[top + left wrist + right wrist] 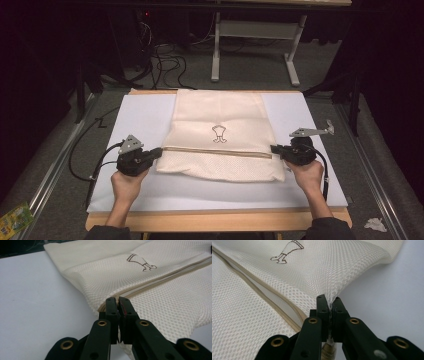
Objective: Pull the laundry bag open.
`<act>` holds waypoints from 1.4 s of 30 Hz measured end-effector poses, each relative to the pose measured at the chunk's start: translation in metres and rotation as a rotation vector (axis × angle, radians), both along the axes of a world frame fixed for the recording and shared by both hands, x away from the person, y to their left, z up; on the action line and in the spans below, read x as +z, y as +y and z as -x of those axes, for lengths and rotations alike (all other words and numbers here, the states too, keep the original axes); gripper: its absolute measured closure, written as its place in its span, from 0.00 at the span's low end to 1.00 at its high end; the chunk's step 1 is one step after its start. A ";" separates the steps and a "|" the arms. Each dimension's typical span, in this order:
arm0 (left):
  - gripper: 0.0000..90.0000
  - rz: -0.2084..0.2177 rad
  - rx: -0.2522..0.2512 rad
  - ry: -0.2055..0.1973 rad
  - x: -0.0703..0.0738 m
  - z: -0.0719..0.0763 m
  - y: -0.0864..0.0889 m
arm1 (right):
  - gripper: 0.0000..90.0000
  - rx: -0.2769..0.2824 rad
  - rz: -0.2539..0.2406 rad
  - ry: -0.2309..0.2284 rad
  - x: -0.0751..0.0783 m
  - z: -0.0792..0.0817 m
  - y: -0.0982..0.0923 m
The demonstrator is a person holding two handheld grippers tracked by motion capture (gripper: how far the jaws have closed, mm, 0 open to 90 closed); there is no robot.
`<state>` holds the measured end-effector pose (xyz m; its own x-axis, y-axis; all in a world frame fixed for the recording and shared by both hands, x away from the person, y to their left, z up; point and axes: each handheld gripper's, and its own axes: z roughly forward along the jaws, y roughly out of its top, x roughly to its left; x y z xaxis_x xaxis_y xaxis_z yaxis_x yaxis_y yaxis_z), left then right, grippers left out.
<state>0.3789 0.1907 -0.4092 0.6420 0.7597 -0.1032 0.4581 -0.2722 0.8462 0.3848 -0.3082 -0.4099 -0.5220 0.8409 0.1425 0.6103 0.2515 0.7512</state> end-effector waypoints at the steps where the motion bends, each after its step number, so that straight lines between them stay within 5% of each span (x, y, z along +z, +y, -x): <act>1: 0.97 0.002 0.002 0.000 0.000 0.000 0.001 | 0.98 -0.005 0.001 0.004 0.000 0.000 0.000; 18: 0.97 -0.026 0.034 0.032 -0.005 0.000 0.007 | 0.99 -0.019 0.005 -0.006 0.001 -0.002 -0.003; 38: 0.97 0.033 0.020 0.013 -0.007 -0.004 0.004 | 0.98 -0.044 -0.041 -0.005 -0.001 -0.004 -0.007; 42: 0.97 0.014 0.017 0.017 -0.011 -0.007 0.000 | 0.98 -0.053 -0.035 0.005 -0.006 -0.006 -0.009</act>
